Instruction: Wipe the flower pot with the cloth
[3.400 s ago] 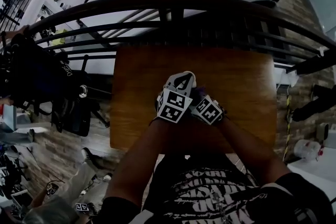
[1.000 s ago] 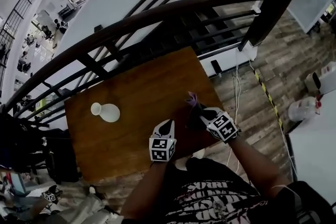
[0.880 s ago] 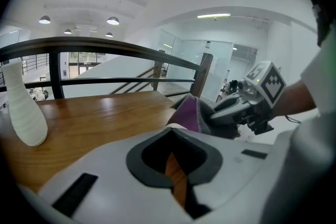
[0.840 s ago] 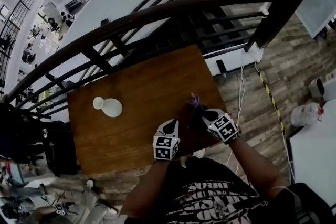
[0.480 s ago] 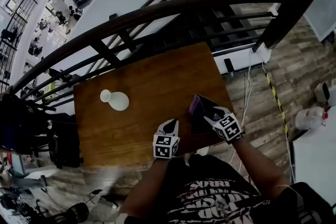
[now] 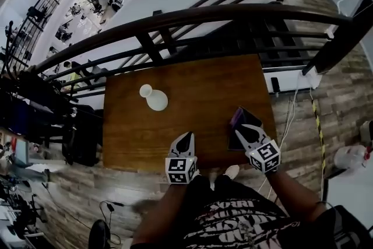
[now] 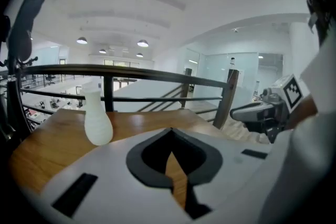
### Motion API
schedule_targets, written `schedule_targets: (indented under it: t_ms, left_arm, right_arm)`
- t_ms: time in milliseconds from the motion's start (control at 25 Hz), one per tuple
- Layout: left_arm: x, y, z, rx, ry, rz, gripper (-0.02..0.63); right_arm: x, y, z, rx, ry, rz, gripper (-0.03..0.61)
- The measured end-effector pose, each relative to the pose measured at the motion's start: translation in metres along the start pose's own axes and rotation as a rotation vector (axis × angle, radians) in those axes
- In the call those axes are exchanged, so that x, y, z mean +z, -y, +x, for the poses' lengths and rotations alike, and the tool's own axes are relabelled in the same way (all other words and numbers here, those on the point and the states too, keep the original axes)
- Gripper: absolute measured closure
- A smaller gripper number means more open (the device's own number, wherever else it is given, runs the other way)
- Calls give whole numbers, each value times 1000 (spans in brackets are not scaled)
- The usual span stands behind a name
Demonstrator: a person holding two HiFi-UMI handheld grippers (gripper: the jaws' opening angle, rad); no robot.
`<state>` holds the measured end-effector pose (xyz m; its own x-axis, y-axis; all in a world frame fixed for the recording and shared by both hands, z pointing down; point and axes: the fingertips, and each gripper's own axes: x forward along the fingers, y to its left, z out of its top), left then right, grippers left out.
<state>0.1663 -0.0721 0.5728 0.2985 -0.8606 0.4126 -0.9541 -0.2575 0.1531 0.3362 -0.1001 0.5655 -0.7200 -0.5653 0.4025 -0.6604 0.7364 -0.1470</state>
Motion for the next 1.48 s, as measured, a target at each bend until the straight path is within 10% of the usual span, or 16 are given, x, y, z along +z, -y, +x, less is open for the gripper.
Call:
schedule_targets:
  t_ms: [440,1200,1480]
  left_arm:
    - [107,-1,-64,33,293,64,615]
    - [96,12,-28,-50,255,73,615]
    - [102,-41,-75,-62,258,65,615]
  right_arm:
    - [134,-81,-4,-20,358,-77,580]
    - [112,-71,19,-74,284,-86,580]
    - [130,-137,47,-64,250,-97,580]
